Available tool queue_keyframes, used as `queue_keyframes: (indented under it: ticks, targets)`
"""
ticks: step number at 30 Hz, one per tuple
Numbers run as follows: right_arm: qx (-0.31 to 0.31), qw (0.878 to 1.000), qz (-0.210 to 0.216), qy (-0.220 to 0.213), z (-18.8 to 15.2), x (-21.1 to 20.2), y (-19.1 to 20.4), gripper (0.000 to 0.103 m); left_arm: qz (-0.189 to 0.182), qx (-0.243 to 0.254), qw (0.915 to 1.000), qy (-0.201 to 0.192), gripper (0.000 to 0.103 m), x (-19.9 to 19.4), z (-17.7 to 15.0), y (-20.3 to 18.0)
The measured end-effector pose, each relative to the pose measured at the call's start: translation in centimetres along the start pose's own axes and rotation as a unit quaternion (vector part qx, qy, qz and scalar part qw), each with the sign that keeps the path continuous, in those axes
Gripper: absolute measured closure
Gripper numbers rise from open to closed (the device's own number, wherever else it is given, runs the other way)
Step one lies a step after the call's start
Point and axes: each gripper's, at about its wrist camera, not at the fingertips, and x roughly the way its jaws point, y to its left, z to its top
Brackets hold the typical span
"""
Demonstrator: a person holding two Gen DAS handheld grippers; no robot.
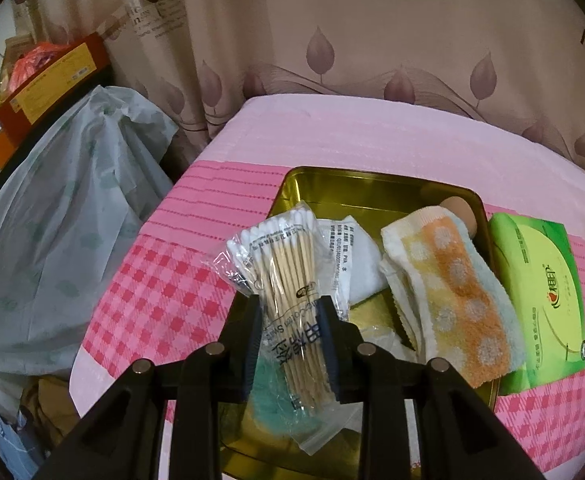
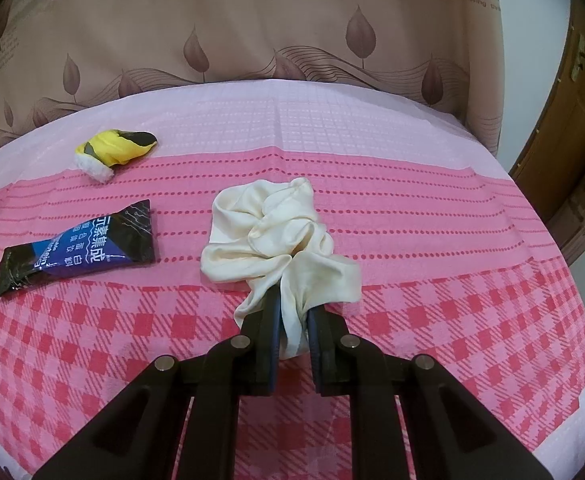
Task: Organize soft objects
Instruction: 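Carry the cotton swab bag into the gold tin and open the left tool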
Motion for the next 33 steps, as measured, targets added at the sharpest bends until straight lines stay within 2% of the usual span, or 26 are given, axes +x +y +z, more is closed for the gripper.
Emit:
queue_keyframes:
  ticks: [6,13,21,25,33]
  targets:
    - [-0.004,1.0,-0.005,0.0,0.0,0.0,0.3,0.089,0.009,-0.007,0.9998,-0.015,0.073,-0.6,-0.2,0.3]
    - [-0.009,1.0,-0.01,0.0,0.0,0.0,0.4,0.089,0.027,-0.004,0.9986,-0.046,0.064,-2.3,-0.6,0.8]
    - [-0.014,1.0,-0.016,0.0,0.1,0.0,0.5,0.089,0.047,0.008,0.9959,-0.078,0.061,-4.6,-1.6,0.4]
    - [-0.014,1.0,-0.017,0.0,0.1,0.0,0.5,0.089,0.053,0.003,0.9945,-0.09,0.06,-5.9,-2.4,0.4]
    - [-0.017,1.0,-0.02,0.0,0.1,-0.1,0.6,0.089,0.092,-0.019,0.9875,-0.126,0.054,-8.7,-5.4,1.6]
